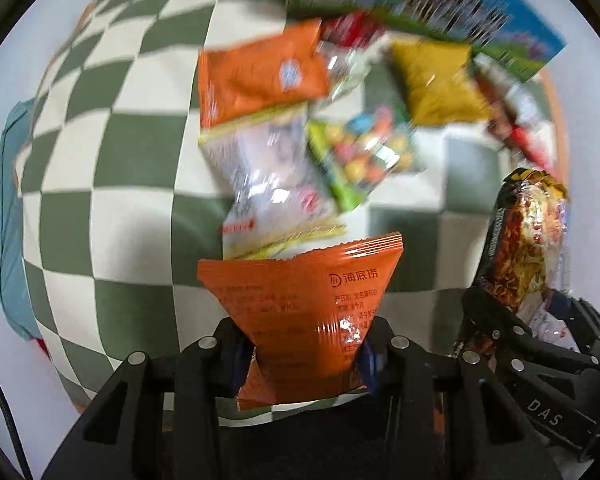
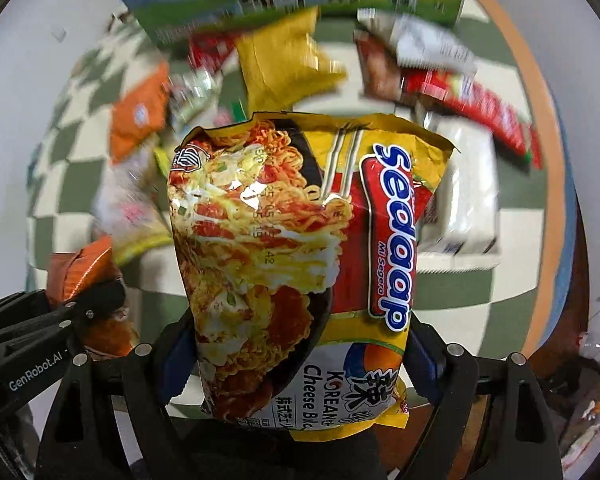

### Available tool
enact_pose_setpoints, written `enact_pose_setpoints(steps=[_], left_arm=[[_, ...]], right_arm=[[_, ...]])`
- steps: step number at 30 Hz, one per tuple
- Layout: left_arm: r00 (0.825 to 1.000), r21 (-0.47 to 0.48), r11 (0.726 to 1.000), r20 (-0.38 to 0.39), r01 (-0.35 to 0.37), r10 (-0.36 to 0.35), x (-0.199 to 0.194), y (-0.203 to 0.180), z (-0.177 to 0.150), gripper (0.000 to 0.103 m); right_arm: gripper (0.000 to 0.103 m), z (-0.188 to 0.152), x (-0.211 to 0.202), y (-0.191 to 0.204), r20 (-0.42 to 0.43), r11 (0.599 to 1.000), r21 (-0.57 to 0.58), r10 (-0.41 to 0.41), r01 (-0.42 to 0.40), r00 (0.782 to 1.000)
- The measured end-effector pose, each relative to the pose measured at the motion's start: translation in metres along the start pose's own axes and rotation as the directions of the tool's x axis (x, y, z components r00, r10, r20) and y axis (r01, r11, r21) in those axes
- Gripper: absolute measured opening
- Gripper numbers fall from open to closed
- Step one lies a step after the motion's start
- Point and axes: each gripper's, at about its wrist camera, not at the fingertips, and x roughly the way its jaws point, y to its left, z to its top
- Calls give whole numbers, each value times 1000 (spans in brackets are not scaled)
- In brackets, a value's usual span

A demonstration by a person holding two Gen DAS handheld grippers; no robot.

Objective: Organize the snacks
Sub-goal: 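Carry both packs into the cardboard box and open both grippers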

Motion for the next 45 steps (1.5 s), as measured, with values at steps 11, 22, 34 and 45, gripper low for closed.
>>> enact_pose_setpoints(steps=[11,22,34,45], left_arm=[[975,49,992,187,116,-123,-153,-49,163,40],[980,45,997,184,67,-74,-138,-82,383,40],[1000,60,998,-12,15,-14,-34,-96,483,41],[1000,40,999,-18,-24,25,-19,-93,497,93]], right_arm=[[89,96,-111,-31,165,995,-35,98,-93,982],[89,300,-99,-42,208,993,-103,82,-61,975],[89,434,36,-63,-85,993,-114,27,-37,996],[99,453,62,-88,-134,996,-63,60,-68,989]])
